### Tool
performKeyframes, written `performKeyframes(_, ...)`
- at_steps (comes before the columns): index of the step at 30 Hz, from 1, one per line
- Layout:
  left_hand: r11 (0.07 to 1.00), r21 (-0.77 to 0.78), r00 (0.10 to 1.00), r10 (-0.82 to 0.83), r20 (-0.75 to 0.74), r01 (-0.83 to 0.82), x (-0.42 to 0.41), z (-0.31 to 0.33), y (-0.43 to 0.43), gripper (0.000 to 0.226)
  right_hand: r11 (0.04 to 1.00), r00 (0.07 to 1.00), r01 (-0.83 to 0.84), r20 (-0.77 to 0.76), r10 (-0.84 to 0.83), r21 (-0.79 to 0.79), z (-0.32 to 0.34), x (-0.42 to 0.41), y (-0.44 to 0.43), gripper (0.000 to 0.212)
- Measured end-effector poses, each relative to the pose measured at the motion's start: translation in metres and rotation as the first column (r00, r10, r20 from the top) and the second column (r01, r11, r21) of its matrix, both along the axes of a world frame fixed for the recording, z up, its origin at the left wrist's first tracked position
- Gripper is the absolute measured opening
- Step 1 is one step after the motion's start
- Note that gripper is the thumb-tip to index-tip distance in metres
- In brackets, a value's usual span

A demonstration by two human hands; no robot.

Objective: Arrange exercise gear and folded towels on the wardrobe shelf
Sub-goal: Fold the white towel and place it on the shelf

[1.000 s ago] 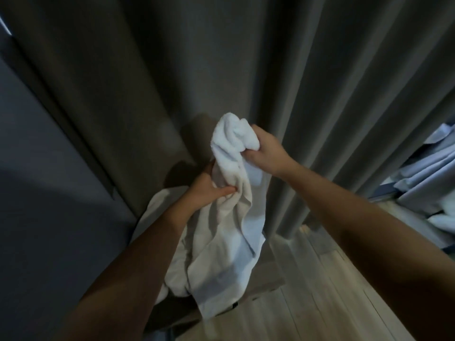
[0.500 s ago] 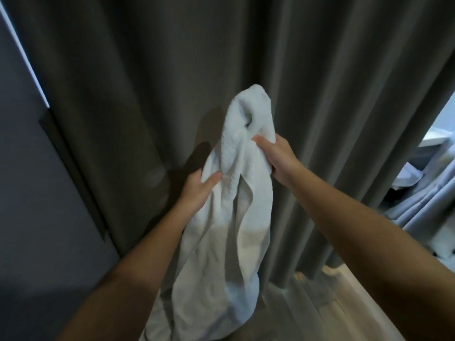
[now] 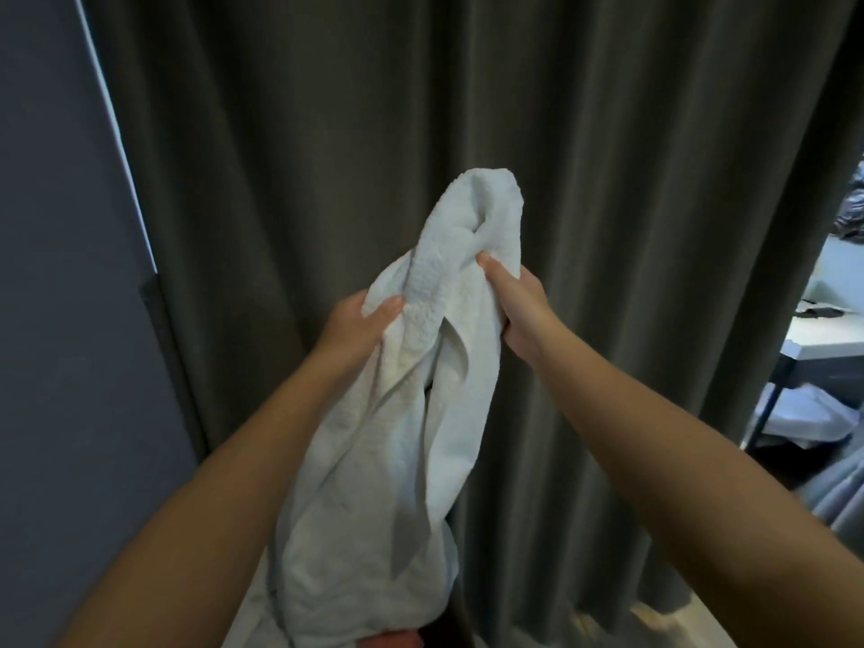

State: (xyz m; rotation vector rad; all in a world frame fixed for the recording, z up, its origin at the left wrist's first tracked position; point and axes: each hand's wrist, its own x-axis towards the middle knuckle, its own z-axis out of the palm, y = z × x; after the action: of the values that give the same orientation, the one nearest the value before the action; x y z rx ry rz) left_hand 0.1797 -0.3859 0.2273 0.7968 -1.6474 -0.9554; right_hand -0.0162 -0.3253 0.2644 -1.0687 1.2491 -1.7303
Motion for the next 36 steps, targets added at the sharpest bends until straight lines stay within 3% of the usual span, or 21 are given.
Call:
performKeyframes(10,0.970,-0.131,0.979,0.200,-0.048,-0.204,0.002,0.044,0.052,0.014,0.992,0.990,-0.119,0.066,0.123,-0.051,0.031,0.006,0.029,0.045)
performKeyframes(22,0.962,-0.137,0.968,0.219,-0.121,-0.235,0.043,0.072,0.121,0.008,0.958,0.950,-0.284,0.144,0.278,0.029,0.047,0.038,0.056,0.054)
performKeyframes(26,0.954,-0.107,0.953,0.261,-0.151,-0.279,0.074,0.058,0.149,0.010,0.881,0.857,-0.474,0.234,0.460,0.005,0.033,0.073,0.061,0.051)
performKeyframes(31,0.925,-0.078,0.912,0.347,-0.221,-0.371,0.114,0.051,0.180,0.008,0.803,0.762,-0.592,0.280,0.584,-0.068,0.032,0.126,0.073,0.032)
performKeyframes(33,0.914,-0.069,0.897,0.374,-0.236,-0.400,0.130,0.047,0.188,0.008,0.753,0.704,-0.654,0.305,0.641,-0.074,0.032,0.143,0.077,0.035)
performKeyframes(36,0.901,-0.036,0.881,0.412,-0.231,-0.431,0.154,0.038,0.194,0.007,0.758,0.719,-0.652,0.293,0.630,-0.029,0.019,0.165,0.080,0.048)
